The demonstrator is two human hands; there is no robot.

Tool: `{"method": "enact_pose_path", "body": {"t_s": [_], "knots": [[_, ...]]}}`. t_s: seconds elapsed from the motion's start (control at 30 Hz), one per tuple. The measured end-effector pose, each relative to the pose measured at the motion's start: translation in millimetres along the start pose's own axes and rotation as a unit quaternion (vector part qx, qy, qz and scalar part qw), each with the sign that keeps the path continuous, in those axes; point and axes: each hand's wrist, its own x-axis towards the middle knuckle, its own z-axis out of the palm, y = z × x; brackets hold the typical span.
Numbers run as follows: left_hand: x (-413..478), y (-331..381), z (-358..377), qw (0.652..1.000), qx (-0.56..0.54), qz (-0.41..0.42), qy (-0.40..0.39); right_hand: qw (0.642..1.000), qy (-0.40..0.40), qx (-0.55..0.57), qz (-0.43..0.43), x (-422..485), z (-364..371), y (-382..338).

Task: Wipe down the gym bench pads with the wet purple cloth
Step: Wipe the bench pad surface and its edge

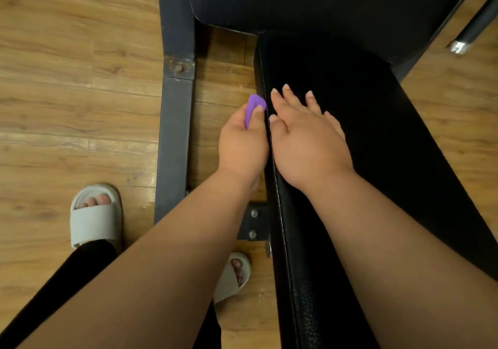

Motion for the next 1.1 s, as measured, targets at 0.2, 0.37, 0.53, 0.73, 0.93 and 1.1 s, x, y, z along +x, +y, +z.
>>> {"method": "enact_pose_path", "body": {"t_s": [0.2, 0.37, 0.53, 0.73, 0.93, 1.1], "knots": [[-7, -3, 1, 0.998, -0.061, -0.032, 0.012, 1.000, 0.010, 0.001, -0.003, 1, 3, 1], [-3, -5, -2, 0.996, -0.074, -0.044, -0.002, 1.000, 0.007, 0.002, -0.003, 1, 3, 1], [-4, -9, -2, 0.993, -0.103, -0.064, -0.005, 1.000, 0.009, 0.003, -0.002, 1, 3, 0], [-11, -7, -7, 0.992, -0.094, -0.077, -0.012, 1.000, 0.010, 0.002, 0.000, 0, 2, -1], [-2, -2, -2, 0.993, -0.092, -0.070, -0.007, 1.000, 0.010, 0.005, 0.001, 0, 3, 0], [-5, -12, -8, 0.995, -0.078, -0.066, -0.014, 1.000, 0.009, 0.014, -0.001, 0, 2, 0]]}}
